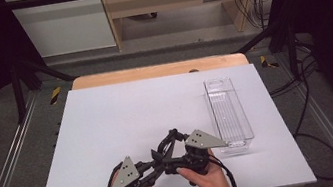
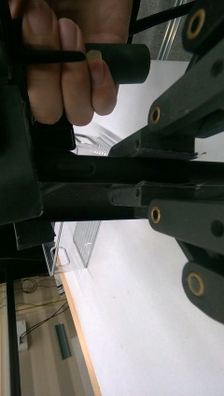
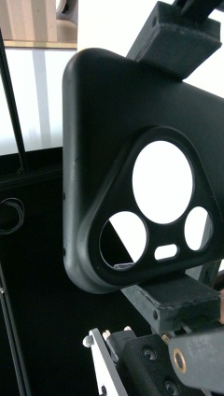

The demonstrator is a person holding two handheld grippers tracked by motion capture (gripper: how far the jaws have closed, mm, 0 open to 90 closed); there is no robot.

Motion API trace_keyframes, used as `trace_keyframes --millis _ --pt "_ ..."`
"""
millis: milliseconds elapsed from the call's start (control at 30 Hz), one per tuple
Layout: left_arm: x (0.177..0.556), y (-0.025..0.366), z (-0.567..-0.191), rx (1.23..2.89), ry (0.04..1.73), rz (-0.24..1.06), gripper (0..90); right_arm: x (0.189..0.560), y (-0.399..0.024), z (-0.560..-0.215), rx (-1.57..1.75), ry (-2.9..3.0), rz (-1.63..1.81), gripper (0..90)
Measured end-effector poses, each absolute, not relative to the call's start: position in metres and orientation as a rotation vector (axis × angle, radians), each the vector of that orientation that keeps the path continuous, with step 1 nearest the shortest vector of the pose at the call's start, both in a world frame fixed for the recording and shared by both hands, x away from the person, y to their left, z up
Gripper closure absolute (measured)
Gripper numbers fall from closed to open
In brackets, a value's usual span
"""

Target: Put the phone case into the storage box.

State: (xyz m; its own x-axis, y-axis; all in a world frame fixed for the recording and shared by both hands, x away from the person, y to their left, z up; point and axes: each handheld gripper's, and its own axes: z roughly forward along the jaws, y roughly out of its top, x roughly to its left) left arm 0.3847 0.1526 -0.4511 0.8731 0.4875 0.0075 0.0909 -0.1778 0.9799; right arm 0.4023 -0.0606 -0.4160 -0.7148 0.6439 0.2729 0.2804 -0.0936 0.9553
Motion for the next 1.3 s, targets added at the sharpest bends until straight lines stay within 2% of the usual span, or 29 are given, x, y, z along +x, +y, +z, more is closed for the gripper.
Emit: trace_keyframes --millis 333,500,1033,1133,1300 --pt "0.3854 0.1528 -0.4522 1.732 0.453 0.379 79.8 0.4022 -0.0599 -0.4157 1.023 1.912 1.855 13.3" --pt "0.3862 0.153 -0.4527 1.735 0.462 0.398 73.4 0.4027 -0.0604 -0.416 1.032 1.91 1.841 13.4" --pt "0.3896 0.1483 -0.4534 1.731 0.525 0.406 26.8 0.4059 -0.0666 -0.416 1.057 1.887 1.809 13.5" --pt "0.3894 0.147 -0.4534 1.735 0.529 0.408 21.7 0.4064 -0.0673 -0.4161 1.063 1.886 1.807 13.5" --pt "0.3892 0.1468 -0.4532 1.734 0.529 0.41 20.1 0.4067 -0.0683 -0.4159 1.066 1.883 1.801 13.5"
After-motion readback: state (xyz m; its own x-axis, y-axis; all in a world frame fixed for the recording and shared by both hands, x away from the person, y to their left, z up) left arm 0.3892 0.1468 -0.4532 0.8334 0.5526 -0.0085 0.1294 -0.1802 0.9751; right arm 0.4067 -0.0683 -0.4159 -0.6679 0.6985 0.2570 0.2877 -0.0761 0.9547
